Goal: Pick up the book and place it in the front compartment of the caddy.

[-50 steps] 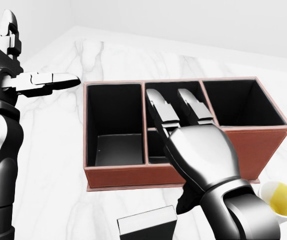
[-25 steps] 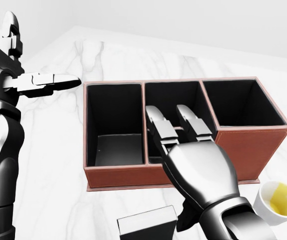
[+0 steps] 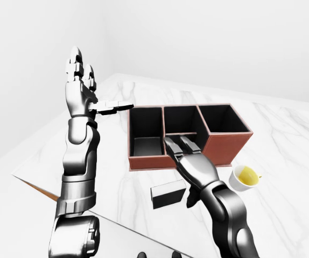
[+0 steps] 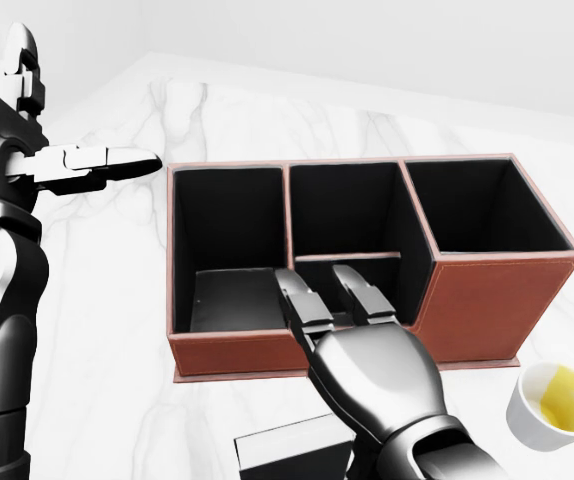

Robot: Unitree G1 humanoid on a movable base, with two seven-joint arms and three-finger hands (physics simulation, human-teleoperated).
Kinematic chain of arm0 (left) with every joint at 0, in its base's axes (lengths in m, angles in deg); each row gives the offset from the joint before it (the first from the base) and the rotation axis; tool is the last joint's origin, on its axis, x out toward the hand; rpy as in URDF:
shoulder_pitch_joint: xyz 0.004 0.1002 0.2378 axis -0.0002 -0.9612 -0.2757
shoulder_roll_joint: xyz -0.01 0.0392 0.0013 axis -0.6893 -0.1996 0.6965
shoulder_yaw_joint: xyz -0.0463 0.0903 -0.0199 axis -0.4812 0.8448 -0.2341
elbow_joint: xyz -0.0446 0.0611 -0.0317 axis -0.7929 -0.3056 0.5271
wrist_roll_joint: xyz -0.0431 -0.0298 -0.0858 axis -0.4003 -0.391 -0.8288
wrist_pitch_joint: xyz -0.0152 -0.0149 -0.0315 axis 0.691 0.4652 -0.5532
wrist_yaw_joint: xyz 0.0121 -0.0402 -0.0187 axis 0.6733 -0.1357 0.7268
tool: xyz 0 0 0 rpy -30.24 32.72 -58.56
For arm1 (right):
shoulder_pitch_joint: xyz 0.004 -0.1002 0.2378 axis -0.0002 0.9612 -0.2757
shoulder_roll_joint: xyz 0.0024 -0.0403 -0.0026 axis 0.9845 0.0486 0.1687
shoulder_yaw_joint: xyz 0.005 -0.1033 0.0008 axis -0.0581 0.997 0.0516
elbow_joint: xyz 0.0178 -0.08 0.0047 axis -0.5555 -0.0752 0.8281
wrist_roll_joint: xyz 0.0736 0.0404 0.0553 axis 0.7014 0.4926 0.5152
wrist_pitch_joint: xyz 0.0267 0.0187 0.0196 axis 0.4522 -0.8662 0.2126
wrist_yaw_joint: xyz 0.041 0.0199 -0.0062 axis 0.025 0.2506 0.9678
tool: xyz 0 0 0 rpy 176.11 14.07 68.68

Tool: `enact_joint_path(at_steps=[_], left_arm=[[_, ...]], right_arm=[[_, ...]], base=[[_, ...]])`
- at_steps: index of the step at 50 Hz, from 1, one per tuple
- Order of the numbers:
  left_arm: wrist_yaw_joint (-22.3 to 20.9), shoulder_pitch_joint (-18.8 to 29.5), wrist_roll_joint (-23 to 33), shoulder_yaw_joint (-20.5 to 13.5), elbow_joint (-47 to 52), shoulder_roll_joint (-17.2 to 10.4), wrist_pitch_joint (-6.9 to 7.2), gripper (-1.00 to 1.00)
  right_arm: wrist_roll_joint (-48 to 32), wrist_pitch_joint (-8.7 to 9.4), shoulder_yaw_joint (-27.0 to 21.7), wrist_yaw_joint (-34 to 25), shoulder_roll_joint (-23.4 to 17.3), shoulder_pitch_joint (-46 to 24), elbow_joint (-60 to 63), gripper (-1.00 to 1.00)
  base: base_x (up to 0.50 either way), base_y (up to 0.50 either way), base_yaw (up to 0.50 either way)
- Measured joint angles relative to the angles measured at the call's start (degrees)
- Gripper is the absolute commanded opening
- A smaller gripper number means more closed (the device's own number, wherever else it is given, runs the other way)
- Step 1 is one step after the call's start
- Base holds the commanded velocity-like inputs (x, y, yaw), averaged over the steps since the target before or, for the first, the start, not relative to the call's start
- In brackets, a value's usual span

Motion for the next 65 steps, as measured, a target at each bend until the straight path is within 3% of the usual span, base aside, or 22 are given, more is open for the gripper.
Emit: enact_joint_path(at_steps=[22, 59, 60, 62, 63, 64, 65], left_arm=[[0.04, -0.19, -0.13, -0.10, 0.39, -0.07, 0.00, 1.00], [-0.02, 0.23, -0.14, -0.08, -0.40, -0.19, 0.00, 1.00], [-0.02, 0.23, -0.14, -0.08, -0.39, -0.19, 0.00, 1.00], [-0.02, 0.21, -0.15, -0.09, -0.37, -0.18, 0.00, 1.00], [-0.02, 0.21, -0.15, -0.09, -0.37, -0.18, 0.00, 1.00], [-0.02, 0.20, -0.14, -0.08, -0.38, -0.17, 0.00, 1.00], [-0.03, 0.19, -0.14, -0.08, -0.39, -0.17, 0.00, 1.00]], right_arm=[[0.14, 0.00, 3.01, 0.00, -0.56, 1.55, -8.32, 1.00], [3.23, 0.00, 3.46, 0.00, 1.14, -3.79, -24.72, 1.00], [3.33, 0.00, 3.41, 0.00, 1.15, -3.88, -24.91, 0.67], [3.54, 0.00, 3.30, 0.00, 1.16, -4.04, -25.20, -0.48], [3.68, 0.00, 3.25, 0.00, 1.17, -4.11, -25.33, -0.85], [3.81, 0.00, 3.20, 0.00, 1.18, -4.19, -25.45, -1.00], [3.94, 0.00, 3.15, 0.00, 1.19, -4.26, -25.55, -1.00]], base=[[0.00, 0.00, 0.00], [0.00, 0.00, 0.00], [0.00, 0.00, 0.00], [0.00, 0.00, 0.00], [0.00, 0.00, 0.00], [0.00, 0.00, 0.00], [0.00, 0.00, 0.00]])
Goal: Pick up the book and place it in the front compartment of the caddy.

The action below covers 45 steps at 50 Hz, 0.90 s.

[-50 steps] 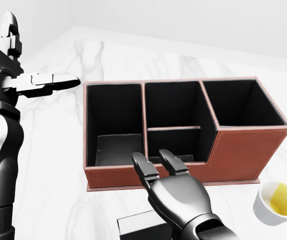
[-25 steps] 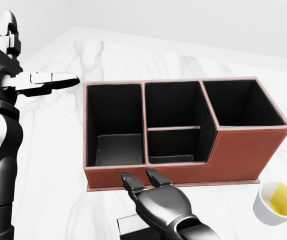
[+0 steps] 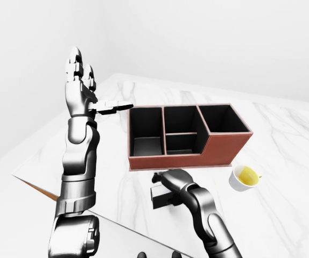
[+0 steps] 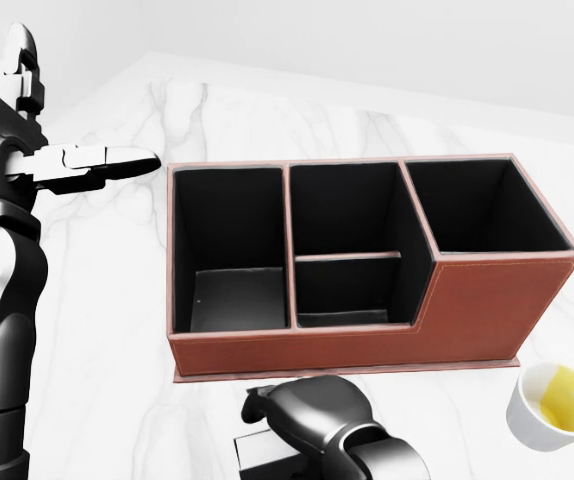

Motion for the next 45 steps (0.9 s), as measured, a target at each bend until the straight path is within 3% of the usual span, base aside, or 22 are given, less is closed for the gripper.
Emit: enact_joint_path(at_steps=[23, 45], left_arm=[[-0.04, 0.05, -0.20, -0.06, -0.07, -0.06, 0.00, 1.00], [-0.03, 0.06, -0.24, -0.06, -0.01, -0.10, 0.00, 1.00]], right_arm=[[0.47, 0.00, 0.12, 0.00, 0.28, -0.45, 0.91, -1.00], [-2.36, 0.00, 0.23, 0.00, 2.42, -2.69, 14.88, -1.00]], base=[[0.00, 0.00, 0.00], [0.00, 0.00, 0.00]])
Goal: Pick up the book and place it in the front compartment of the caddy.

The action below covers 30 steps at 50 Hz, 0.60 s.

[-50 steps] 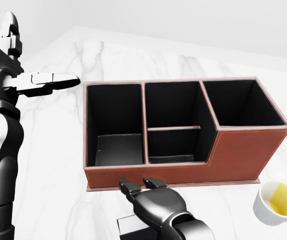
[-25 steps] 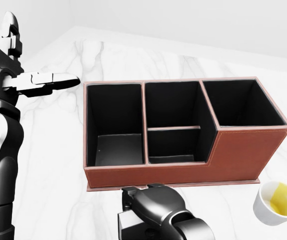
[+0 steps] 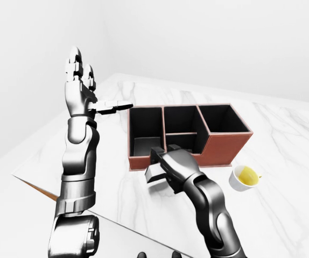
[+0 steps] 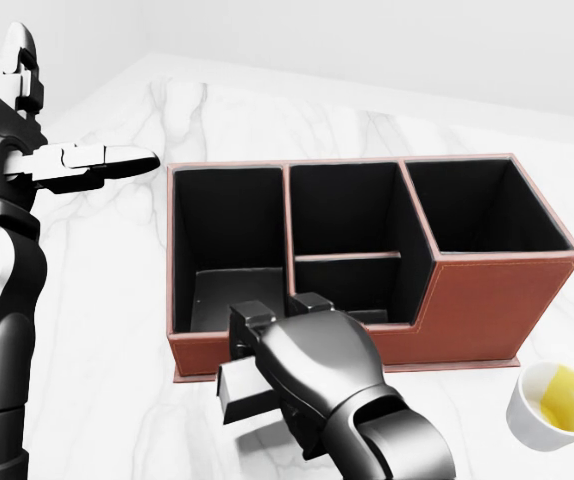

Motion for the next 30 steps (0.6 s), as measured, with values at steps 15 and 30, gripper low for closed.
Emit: enact_joint_path(at_steps=[15, 30], left_arm=[[-0.03, -0.06, 0.06, 0.00, 0.04, 0.03, 0.00, 1.00], [-0.11, -0.09, 0.13, 0.05, -0.25, 0.13, 0.00, 1.00]], right_arm=[[-3.70, 0.00, -2.44, 0.00, 1.18, -3.92, 6.43, -1.00], [-6.12, 0.00, -7.83, 0.00, 1.15, -13.27, 7.65, -1.00]], base=[[0.00, 0.00, 0.00], [0.00, 0.00, 0.00]])
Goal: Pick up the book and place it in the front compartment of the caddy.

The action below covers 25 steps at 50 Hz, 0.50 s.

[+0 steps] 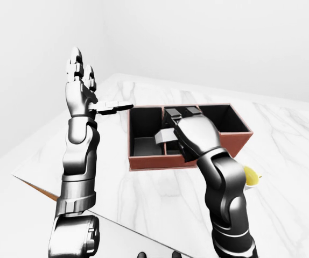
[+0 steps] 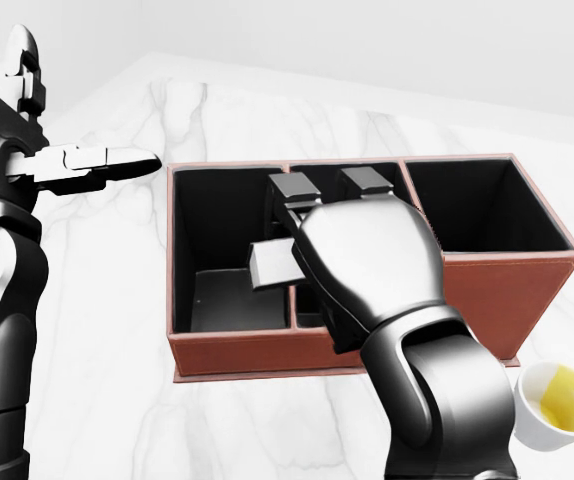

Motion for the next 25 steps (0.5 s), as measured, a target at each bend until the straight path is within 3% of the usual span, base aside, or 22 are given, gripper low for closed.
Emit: enact_joint_path(at_steps=[25], left_arm=[[0.00, 0.26, -0.08, 0.00, -0.93, -0.05, 0.00, 1.00]], right_arm=[[4.43, 0.00, -8.65, 0.00, -7.81, -18.28, -12.22, -1.00]], base=[[0.00, 0.00, 0.00]])
